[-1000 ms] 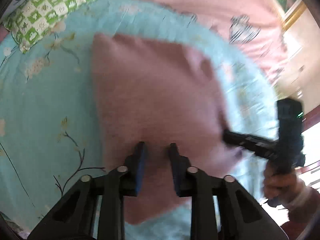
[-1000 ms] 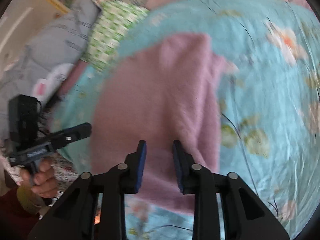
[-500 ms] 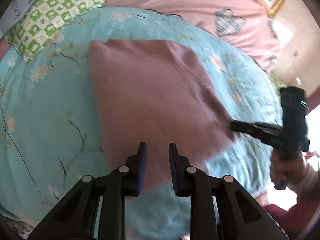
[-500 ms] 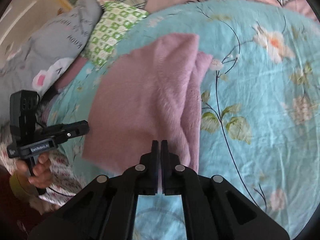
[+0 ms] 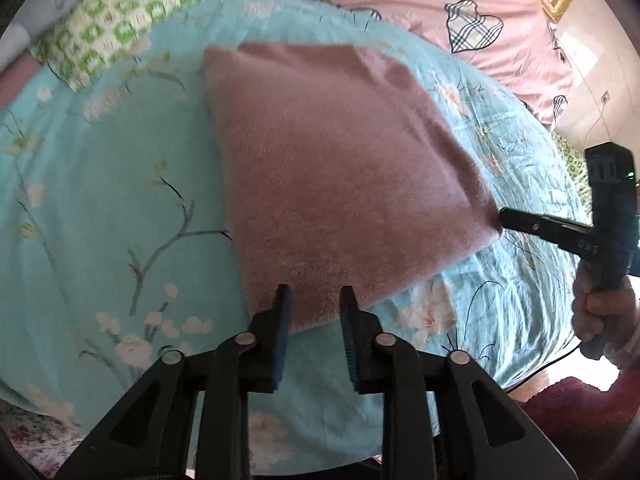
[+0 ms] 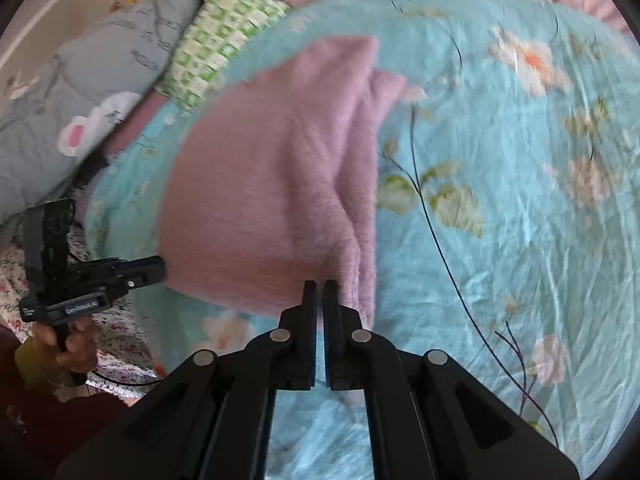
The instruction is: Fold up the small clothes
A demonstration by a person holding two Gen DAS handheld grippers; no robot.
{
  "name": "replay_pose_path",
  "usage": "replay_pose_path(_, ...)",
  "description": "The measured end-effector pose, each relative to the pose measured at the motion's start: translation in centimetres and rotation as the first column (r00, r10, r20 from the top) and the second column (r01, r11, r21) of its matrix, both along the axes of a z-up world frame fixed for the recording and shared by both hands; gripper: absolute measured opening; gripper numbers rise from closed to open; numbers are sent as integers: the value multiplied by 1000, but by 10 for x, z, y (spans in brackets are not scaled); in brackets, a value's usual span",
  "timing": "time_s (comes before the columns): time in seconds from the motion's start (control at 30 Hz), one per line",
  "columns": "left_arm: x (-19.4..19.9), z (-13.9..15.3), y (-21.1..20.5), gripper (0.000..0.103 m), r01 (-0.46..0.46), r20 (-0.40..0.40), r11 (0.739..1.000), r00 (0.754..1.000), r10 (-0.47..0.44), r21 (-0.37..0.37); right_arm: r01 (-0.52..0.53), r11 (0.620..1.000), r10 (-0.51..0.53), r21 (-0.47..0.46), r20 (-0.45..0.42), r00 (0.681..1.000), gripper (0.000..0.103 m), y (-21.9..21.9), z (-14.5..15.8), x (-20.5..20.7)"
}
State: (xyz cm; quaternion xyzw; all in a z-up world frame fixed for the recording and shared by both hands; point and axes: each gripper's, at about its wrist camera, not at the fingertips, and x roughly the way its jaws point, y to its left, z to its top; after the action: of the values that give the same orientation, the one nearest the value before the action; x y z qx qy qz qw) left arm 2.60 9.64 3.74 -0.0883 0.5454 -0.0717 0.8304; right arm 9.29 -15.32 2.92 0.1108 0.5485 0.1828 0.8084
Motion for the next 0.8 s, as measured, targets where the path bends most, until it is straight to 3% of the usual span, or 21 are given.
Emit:
replay_pose_path(0.07,-5,10,1,61,-25,30,999,999,24,35,-10,1000,11,-22,54,999,5,2,15,-9)
replay_pose_path(0.17,-24,29,3,85,-96,109,992,990,87,84,-34,997,39,-64,94,995,17,6,25,-19)
replay_pose_path(0.23,-31,35,4,85,-125,149,986,983,109,106,-53,995,62,-80,123,990,37,9,29,-29)
replay_pose_path(0.37,-37,30,-2,85,-131,167,966,981,94,223,-88,990,102,-109,136,985,41,16,27,-39)
replay_pose_path(0.53,-49,12,-3,85,-112,140,939,988,70,326,-140,972,167,-187,138,976,54,29,19,-50)
replay_pose_path(0.7,-56,7,-11,85,-74,125,927,992,30,369,-115,973,145,-202,142,979,78,31,25,-55)
replay_pose_path(0.8,-52,13,-17,85,-57,141,930,990,5,364,-98,978,130,-183,172,976,86,33,34,-48)
